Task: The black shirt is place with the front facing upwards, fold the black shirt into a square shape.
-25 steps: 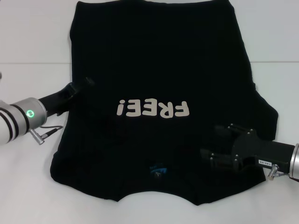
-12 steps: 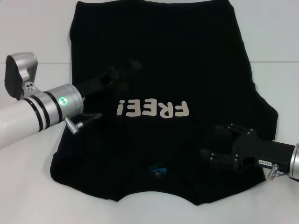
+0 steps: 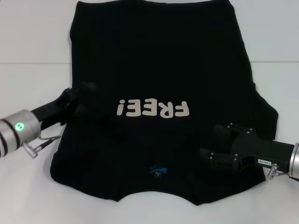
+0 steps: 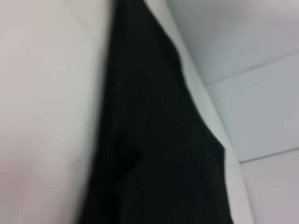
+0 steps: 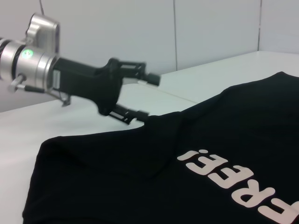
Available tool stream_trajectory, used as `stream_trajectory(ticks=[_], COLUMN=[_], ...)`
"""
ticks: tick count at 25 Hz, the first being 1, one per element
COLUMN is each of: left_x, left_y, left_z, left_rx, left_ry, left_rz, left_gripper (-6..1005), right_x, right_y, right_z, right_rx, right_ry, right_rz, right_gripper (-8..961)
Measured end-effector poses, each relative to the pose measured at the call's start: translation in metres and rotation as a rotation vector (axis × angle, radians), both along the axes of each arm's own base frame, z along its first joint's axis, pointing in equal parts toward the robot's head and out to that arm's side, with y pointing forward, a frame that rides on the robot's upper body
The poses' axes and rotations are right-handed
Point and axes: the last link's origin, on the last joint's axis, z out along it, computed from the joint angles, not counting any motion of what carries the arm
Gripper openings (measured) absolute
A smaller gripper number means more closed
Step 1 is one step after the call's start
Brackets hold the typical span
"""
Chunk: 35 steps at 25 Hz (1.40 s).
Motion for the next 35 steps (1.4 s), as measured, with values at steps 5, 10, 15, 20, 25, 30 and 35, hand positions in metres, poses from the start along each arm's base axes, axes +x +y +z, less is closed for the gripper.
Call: stream_trajectory(ticks=[5, 10, 15, 20, 25, 30, 35], left_x=[-0.009, -0.011, -0.013, -0.012, -0.005, -0.002, -0.006], left_y=[-0.006, -0.006, -0.005, -0.003, 0.000, 0.003, 0.004], left_z=[-0.004, -0.010, -0.011, -0.012, -0.017, -0.019, -0.010], left_rx=[-0.008, -0.015, -0.013, -0.009, -0.015, -0.015, 0.011], left_ry=[0.020, 0.040, 0.057, 0.060, 0.059, 0.064, 0.050], left_rz=[0.033, 0.058, 0.073, 0.075, 0.060, 0.061, 0.074], left_gripper=[904, 904, 904, 904, 904, 904, 904], right_x=[-0.001, -0.001, 0.001, 0.001, 0.001, 0.001, 0.001], right_y=[0.001, 0.001, 0.000, -0.001, -0.001, -0.001, -0.001], right_z=[0.000, 0.000, 0.000, 0.001, 0.001, 0.000, 0.000], right_rx=[-0.001, -0.001, -0.001, 0.000, 0.000, 0.000, -0.001], right_ry=[0.000, 0.001, 0.001, -0.001, -0.001, 0.000, 0.000], right_rz=[0.002, 0.000, -0.005, -0.005, -0.004, -0.003, -0.005], right_gripper=[900, 900, 899, 899, 900, 900, 900])
